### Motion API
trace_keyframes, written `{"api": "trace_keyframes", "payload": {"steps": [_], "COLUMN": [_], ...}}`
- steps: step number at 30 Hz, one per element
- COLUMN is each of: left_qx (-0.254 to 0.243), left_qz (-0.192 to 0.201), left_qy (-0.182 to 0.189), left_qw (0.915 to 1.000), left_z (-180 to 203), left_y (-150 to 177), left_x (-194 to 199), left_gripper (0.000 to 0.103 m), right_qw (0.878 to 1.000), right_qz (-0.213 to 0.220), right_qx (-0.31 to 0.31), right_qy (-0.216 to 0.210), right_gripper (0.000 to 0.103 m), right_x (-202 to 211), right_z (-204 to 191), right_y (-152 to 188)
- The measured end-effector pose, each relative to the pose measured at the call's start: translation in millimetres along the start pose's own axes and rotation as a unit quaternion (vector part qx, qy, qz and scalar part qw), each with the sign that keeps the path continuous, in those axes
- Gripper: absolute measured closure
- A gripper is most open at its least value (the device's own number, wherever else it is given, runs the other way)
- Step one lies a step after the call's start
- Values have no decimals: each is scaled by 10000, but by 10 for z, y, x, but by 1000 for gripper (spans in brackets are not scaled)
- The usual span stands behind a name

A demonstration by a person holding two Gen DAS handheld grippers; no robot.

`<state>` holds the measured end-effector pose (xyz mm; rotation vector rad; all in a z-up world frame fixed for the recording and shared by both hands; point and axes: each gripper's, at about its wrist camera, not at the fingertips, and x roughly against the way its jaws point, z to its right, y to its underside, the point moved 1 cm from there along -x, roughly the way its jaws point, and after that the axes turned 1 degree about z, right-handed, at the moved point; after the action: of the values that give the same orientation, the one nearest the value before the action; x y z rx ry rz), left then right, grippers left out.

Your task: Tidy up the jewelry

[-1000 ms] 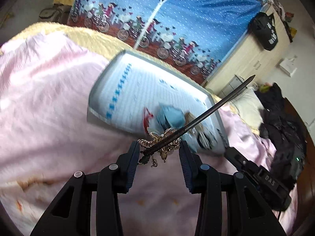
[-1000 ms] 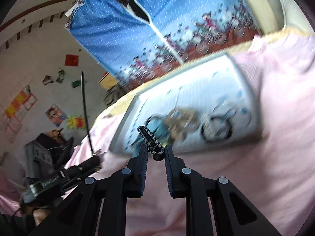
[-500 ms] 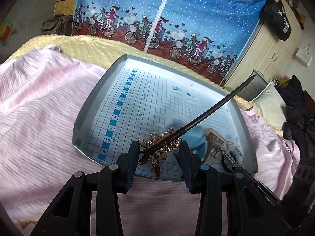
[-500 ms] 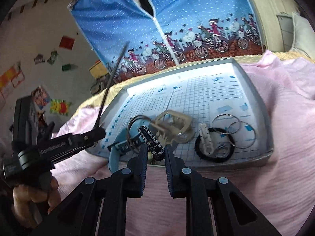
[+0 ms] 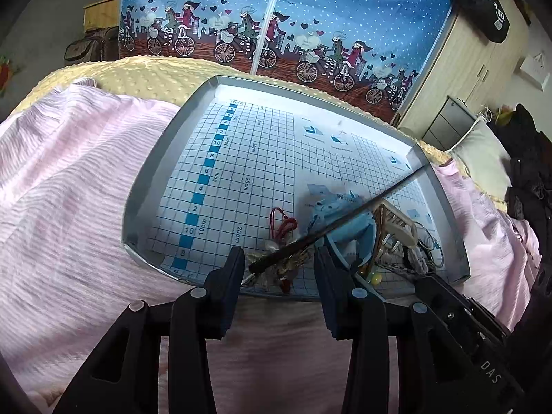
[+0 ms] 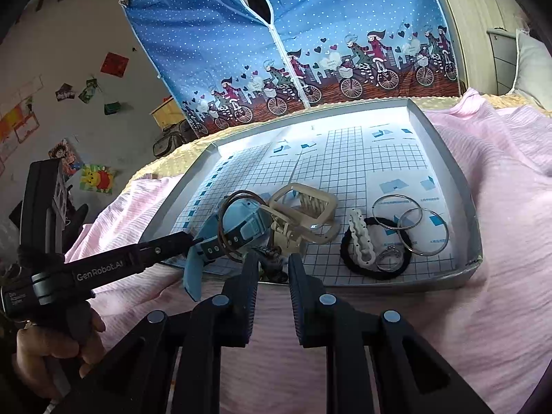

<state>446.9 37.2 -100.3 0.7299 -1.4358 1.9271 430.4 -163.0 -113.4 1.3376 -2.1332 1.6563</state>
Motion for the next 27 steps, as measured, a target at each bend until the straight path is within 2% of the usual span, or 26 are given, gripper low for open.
{"api": "trace_keyframes", "payload": {"steps": [1, 4, 6, 7, 8, 9, 13, 15, 17, 20, 27], "left_qx": [32, 172, 239, 257, 276, 293, 288, 256, 202, 127, 193], "left_qz": [-32, -76, -32, 5, 32, 61, 297, 499, 830, 1112, 1650], "left_qy": [-8, -24, -33, -10, -9, -15, 2, -3, -33, -33, 31], "left_qw": [10000, 9998, 9997, 9997, 9996, 9995, 9991, 9984, 9963, 9937, 9861], "left_z": [-16, -71, -108, -118, -126, -128, -136, -123, -98, -49, -1], "left_y": [-9, -25, -22, -28, -23, -19, 26, 78, 134, 217, 436], "left_x": [9, 66, 135, 185, 224, 270, 496, 639, 837, 1072, 1621], "left_gripper": [66, 63, 48, 43, 30, 23, 17, 2, 2, 2, 2], "right_qw": [10000, 10000, 9998, 9998, 9997, 9994, 9979, 9967, 9946, 9916, 9800], "right_qz": [3, 40, 96, 125, 159, 207, 460, 602, 802, 1057, 1616], "right_qx": [-12, -40, -40, -33, -16, 17, 121, 164, 227, 356, 991], "right_qy": [8, 66, 142, 163, 192, 271, 434, 522, 618, 657, 606], "right_gripper": [83, 67, 52, 49, 43, 38, 24, 14, 5, 0, 0], "right_x": [5, 46, 90, 110, 135, 176, 334, 422, 551, 731, 1254], "right_z": [2, 12, 16, 15, 12, 2, -53, -89, -142, -222, -546], "right_y": [-6, -18, -40, -52, -64, -75, -103, -116, -125, -119, -41]}}
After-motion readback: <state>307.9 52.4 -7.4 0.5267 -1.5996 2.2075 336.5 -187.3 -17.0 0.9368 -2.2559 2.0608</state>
